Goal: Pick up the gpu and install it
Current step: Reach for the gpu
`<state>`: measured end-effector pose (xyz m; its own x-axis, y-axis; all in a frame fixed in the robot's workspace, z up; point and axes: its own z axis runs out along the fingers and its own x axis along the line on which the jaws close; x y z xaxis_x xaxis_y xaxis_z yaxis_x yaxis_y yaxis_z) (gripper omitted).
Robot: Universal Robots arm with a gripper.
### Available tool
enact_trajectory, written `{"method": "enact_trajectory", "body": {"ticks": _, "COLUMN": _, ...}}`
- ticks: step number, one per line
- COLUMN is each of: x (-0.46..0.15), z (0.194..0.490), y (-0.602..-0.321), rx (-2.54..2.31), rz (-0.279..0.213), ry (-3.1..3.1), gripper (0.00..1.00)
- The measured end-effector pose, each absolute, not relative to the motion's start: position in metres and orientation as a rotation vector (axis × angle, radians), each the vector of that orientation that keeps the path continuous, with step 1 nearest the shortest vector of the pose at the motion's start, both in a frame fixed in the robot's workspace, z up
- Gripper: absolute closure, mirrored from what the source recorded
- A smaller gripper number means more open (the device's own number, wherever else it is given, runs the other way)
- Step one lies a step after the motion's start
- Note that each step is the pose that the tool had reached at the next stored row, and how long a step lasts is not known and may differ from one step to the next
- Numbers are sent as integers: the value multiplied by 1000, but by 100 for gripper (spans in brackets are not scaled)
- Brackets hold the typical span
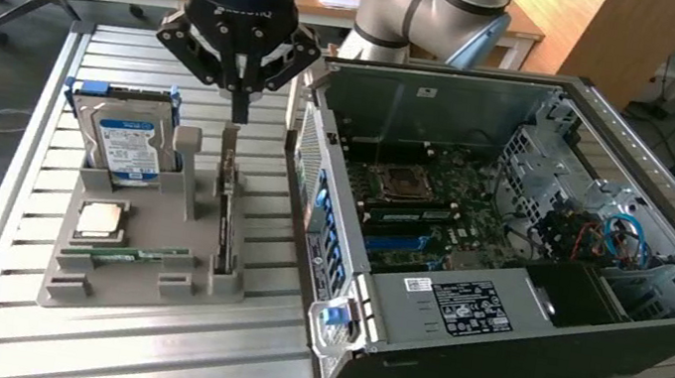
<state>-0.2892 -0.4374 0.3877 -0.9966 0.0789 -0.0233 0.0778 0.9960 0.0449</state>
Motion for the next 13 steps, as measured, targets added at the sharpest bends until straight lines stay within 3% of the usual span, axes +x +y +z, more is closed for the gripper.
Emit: {"method": "enact_trajectory", "body": {"ticks": 13, "x": -299, "z": 387, "y": -437, "rx": 122, "rz": 69, "ry": 3113, "gripper": 89}}
